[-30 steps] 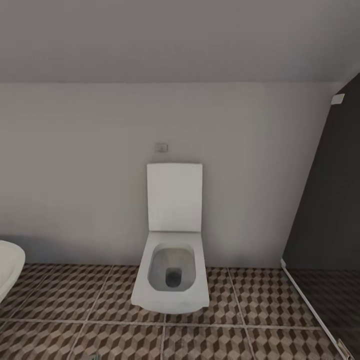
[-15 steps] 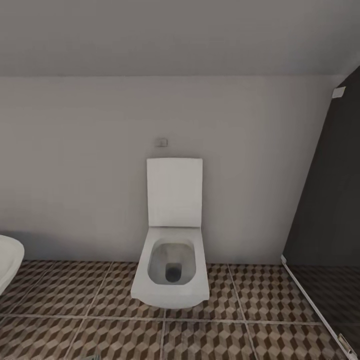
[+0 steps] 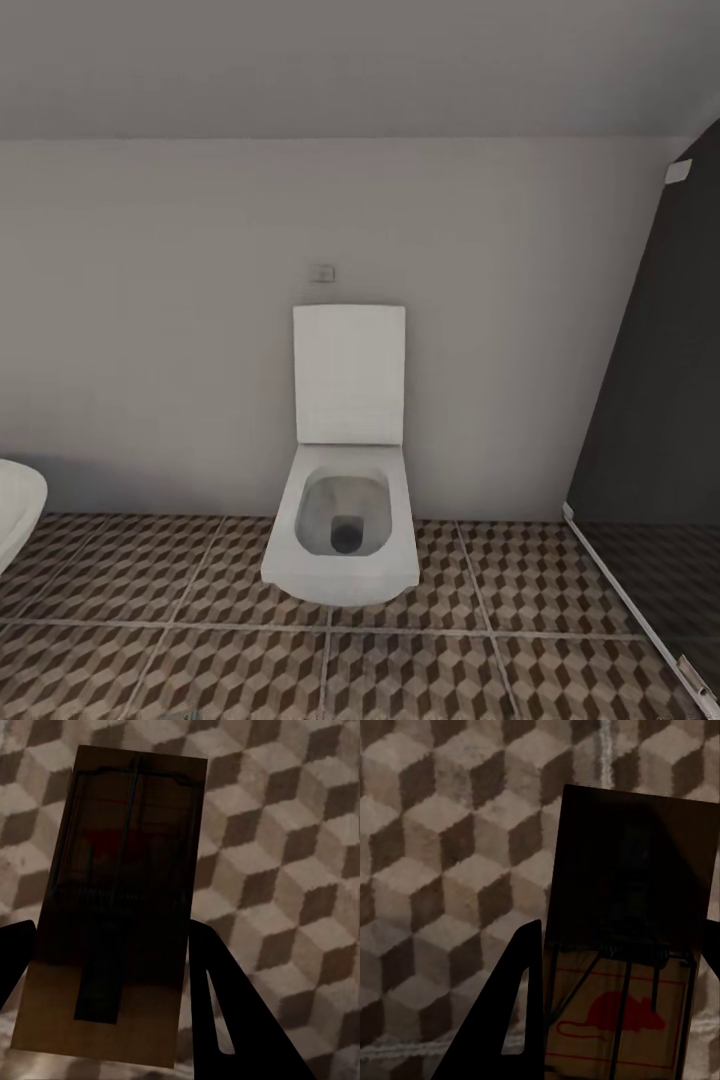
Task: Take the four mousetraps from the cabinet in the bathroom and place them on the bathroom floor. Make sure all four end up on the same floor surface, and ensure that at least two of them are either under or directly next to the same bathroom sink.
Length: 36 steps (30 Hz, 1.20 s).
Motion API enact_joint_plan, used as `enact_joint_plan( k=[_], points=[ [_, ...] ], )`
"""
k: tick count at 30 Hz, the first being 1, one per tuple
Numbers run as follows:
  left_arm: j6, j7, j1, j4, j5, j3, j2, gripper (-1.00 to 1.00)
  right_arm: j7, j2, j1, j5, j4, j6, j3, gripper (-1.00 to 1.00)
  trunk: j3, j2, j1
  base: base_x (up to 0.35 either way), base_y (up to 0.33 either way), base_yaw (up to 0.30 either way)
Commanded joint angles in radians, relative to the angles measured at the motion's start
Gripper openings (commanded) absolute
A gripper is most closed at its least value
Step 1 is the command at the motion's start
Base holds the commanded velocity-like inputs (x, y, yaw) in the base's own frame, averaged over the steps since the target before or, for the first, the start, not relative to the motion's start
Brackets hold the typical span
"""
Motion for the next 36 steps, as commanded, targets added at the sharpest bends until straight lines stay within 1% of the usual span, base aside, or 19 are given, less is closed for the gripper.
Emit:
enact_joint_plan(
  k=[1,11,36],
  points=[
    [0.004,0.007,0.0,-0.003,0.006,-0.008,0.001,-1.0,0.002,0.0,0.0,0.002,-0.002,0.006,-0.005,-1.0,-0.004,-0.008,0.004,0.0,0.0,0.0],
    [0.004,0.007,0.0,-0.003,0.006,-0.008,0.001,-1.0,0.002,0.0,0.0,0.002,-0.002,0.006,-0.006,-1.0,-0.036,-0.078,0.042,0.0,0.0,0.0],
    [0.004,0.007,0.0,-0.003,0.006,-0.008,0.001,-1.0,0.002,0.001,0.0,0.002,-0.002,0.006,-0.005,-1.0,-0.132,-0.084,0.053,0.0,0.0,0.0]
  ],
)
